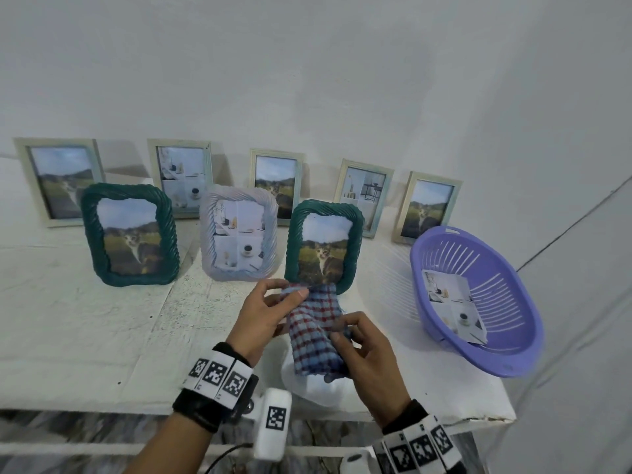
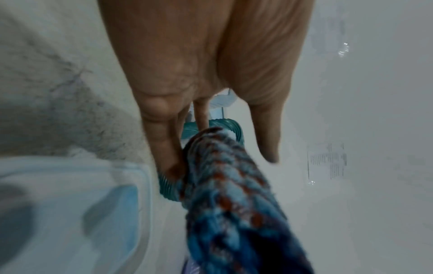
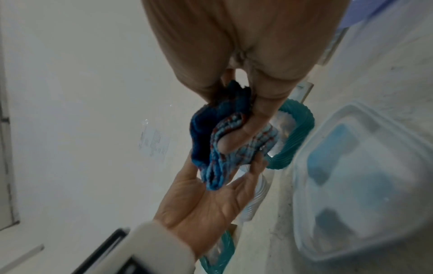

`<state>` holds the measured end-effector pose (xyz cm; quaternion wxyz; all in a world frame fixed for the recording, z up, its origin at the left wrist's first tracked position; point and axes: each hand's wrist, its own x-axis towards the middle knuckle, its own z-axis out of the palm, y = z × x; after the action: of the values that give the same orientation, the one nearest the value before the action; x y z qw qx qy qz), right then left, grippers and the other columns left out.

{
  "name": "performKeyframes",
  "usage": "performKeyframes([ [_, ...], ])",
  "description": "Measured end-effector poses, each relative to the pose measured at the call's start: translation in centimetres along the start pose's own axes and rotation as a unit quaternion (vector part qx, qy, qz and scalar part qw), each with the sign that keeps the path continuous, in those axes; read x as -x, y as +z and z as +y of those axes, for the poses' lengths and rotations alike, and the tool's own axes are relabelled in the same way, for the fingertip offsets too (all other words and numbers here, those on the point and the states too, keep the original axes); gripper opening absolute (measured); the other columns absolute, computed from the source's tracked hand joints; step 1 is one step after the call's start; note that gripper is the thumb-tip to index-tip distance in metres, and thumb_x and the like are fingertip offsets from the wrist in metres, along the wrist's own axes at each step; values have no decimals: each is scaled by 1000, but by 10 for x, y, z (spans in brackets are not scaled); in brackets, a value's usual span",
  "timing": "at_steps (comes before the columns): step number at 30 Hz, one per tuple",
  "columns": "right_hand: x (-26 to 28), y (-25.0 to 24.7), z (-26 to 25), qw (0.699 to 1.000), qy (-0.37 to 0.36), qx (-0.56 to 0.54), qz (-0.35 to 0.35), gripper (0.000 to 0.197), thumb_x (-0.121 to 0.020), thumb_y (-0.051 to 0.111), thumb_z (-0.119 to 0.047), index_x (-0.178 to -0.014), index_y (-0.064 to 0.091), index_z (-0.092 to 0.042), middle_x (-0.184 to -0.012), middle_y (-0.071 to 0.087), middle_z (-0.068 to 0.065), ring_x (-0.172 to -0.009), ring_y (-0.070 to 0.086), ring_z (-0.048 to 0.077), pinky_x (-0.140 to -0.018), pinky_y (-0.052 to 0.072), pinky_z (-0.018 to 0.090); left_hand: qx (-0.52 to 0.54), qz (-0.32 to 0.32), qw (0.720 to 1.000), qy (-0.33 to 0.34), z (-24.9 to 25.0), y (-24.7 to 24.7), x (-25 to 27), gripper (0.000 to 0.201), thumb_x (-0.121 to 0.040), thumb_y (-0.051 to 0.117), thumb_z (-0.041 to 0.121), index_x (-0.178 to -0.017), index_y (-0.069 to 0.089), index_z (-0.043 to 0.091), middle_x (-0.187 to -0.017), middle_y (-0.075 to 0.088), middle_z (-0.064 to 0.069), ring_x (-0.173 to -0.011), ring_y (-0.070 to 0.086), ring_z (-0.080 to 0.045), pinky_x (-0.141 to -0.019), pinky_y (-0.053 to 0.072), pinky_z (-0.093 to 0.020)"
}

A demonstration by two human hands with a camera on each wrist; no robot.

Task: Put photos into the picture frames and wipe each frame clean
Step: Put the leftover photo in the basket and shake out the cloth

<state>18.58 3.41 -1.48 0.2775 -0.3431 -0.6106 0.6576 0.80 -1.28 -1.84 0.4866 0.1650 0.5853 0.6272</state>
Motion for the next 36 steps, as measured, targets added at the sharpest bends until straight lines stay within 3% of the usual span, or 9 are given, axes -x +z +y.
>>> performKeyframes([
  [3,2,-2,10,999,-8,-7,43,10,-95,53,-6,-103,58,-5,-106,66,14,-82,71,29,-58,59,39,22,-77,995,-53,-10,-1,10,77,-63,85,27,-130,47,26,-119,64,-13,-105,66,-28,-76,57,-39],
  [6,3,-6,15,999,-3,8,39,19,-94,54,-5,-112,60,-9,-111,66,11,-85,72,27,-61,59,36,-17,-114,992,-53,-17,-2,17,75,-70,80,9,-130,44,35,-119,61,-14,-105,66,-30,-78,58,-48],
  [9,7,-8,23,998,7,47,36,23,-94,56,-6,-115,62,-13,-115,65,6,-92,70,20,-70,60,34,-51,-127,990,12,-19,-3,17,52,-80,69,-8,-119,52,21,-118,61,-12,-101,67,-29,-76,59,-43],
  [11,9,-11,29,991,-15,126,39,25,-92,60,-9,-112,64,-23,-111,67,2,-95,68,11,-77,59,30,-134,-135,979,71,-22,-5,13,34,-82,68,-6,-107,58,14,-117,62,-5,-98,67,-24,-76,58,-36],
  [15,12,-14,38,976,-19,213,46,27,-90,64,-12,-110,62,-31,-108,67,-3,-92,64,1,-77,56,21,-317,-106,933,137,-35,-13,2,28,-80,76,10,-98,67,28,-128,53,12,-109,60,-14,-92,53,-29],
  [19,12,-19,46,951,-38,302,56,30,-89,65,-16,-117,60,-29,-111,64,-5,-94,61,3,-86,54,23,-415,-145,882,168,-46,-11,-6,28,-86,70,18,-110,65,31,-139,45,6,-123,50,-13,-103,46,-34],
  [23,8,-25,49,910,12,414,-12,38,-92,59,-30,-129,58,-21,-120,62,0,-104,59,11,-92,48,21,-532,-157,819,143,-52,-12,-15,34,-92,61,29,-126,59,30,-140,39,2,-131,37,-15,-112,31,-31],
  [29,10,-24,50,888,19,459,-24,41,-94,54,-35,-134,52,-27,-102,47,-3,-84,49,9,-72,37,5,-512,-142,836,138,-49,-15,-8,30,-93,59,30,-122,57,35,-112,43,2,-99,51,-11,-90,44,-22],
  [36,5,-37,46,861,23,508,-18,39,-97,50,-31,-136,49,-31,-103,39,-2,-87,44,12,-71,34,5,-501,-149,844,119,-54,-4,-11,42,-92,61,34,-133,52,35,-116,44,1,-98,52,-9,-87,38,-14],
])
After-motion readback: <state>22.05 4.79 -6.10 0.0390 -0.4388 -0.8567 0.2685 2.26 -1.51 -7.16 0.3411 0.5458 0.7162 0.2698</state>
